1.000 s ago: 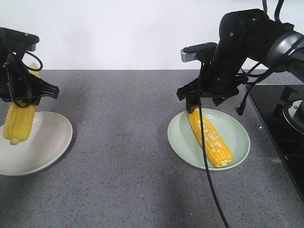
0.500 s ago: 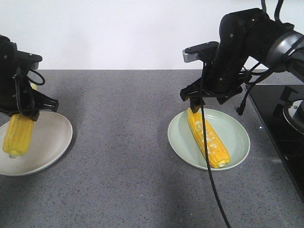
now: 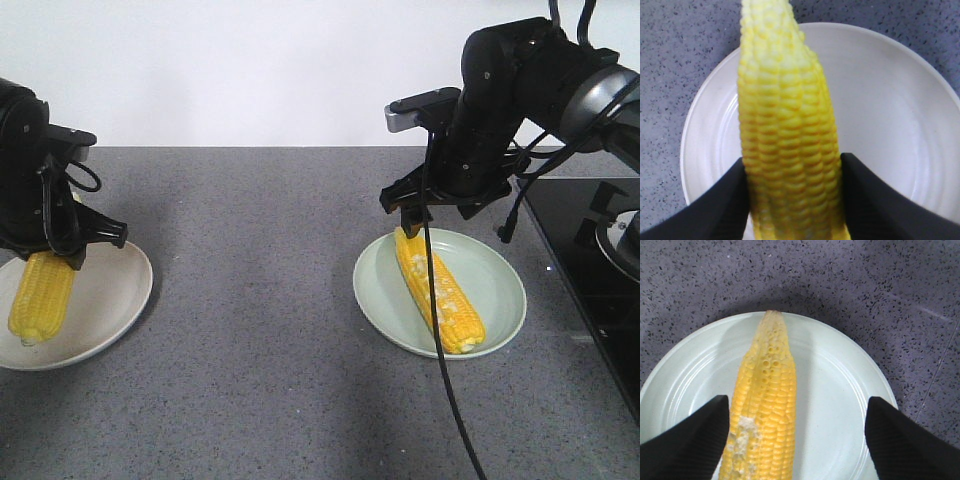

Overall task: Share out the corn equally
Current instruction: 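Set both cobs flat on the plates and open both grippers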

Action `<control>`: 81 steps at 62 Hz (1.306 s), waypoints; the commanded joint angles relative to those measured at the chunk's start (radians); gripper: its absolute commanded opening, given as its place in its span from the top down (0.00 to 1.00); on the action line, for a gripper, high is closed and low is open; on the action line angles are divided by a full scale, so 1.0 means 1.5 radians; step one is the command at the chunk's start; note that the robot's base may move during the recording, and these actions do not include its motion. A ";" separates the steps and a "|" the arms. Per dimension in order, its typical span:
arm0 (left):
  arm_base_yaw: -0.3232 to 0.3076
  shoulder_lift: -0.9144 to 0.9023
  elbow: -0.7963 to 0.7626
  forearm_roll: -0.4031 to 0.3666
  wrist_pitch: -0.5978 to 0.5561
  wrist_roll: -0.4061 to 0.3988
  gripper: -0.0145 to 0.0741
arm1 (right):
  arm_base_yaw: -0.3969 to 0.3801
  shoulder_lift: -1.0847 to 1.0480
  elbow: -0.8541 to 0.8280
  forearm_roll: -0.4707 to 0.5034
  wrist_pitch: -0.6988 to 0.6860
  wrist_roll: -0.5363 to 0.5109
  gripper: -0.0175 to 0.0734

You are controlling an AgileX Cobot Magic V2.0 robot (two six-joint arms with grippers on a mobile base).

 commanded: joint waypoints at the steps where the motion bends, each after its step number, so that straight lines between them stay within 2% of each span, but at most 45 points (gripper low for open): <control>1: 0.000 -0.032 -0.014 0.009 -0.004 -0.007 0.47 | -0.003 -0.040 -0.016 -0.008 0.017 -0.005 0.21; 15: 0.000 -0.032 -0.014 0.009 -0.001 -0.006 0.38 | -0.003 -0.040 -0.016 -0.006 0.017 -0.002 0.21; 49: 0.000 -0.032 -0.014 -0.013 0.007 -0.004 0.35 | -0.003 -0.040 -0.016 -0.006 0.017 -0.002 0.21; 63: 0.000 -0.032 -0.014 -0.006 0.015 0.000 0.30 | -0.003 -0.040 -0.016 -0.005 0.017 -0.002 0.21; 81: 0.000 -0.032 -0.014 -0.006 0.019 0.000 0.30 | -0.003 -0.041 -0.017 0.001 0.016 -0.003 0.21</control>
